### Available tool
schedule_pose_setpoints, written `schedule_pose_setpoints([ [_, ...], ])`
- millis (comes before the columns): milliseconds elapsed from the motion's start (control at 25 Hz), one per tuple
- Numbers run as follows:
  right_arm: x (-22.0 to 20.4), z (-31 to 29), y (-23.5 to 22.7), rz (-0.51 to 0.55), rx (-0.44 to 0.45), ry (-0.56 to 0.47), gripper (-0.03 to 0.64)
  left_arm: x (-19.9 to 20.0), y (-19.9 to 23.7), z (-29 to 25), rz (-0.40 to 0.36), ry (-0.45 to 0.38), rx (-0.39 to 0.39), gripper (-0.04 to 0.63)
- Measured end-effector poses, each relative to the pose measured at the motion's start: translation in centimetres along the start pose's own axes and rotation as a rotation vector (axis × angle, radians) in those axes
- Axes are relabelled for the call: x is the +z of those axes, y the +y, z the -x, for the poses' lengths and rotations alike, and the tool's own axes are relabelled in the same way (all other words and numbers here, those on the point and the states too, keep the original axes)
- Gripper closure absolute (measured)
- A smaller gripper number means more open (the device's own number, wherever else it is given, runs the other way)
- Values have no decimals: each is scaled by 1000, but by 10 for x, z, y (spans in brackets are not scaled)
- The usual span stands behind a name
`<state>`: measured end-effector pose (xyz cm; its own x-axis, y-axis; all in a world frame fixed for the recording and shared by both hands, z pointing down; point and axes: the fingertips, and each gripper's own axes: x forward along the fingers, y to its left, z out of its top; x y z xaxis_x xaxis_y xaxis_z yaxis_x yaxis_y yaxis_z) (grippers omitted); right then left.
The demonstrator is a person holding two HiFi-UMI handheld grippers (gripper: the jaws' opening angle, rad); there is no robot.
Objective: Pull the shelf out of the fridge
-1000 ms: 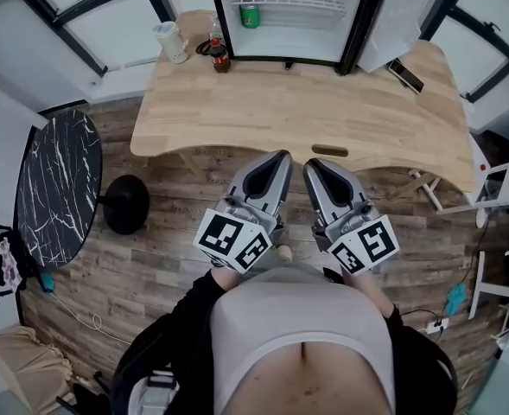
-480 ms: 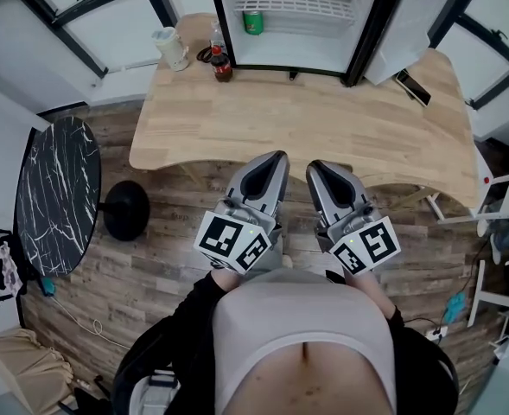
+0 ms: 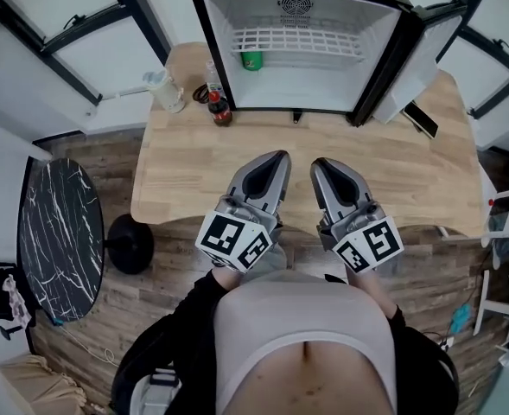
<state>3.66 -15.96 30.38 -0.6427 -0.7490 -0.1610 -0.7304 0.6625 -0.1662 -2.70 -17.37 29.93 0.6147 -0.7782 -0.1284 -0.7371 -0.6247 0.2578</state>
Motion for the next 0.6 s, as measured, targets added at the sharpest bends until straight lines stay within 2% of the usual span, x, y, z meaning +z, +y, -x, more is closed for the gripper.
schedule_pose_setpoints([
  [280, 0, -53, -33, -7, -36, -3, 572, 9, 44, -45, 10, 24, -35, 589],
  [600, 1, -89, -63, -2, -92, -18, 572, 8, 75, -78, 14, 57, -72, 589],
])
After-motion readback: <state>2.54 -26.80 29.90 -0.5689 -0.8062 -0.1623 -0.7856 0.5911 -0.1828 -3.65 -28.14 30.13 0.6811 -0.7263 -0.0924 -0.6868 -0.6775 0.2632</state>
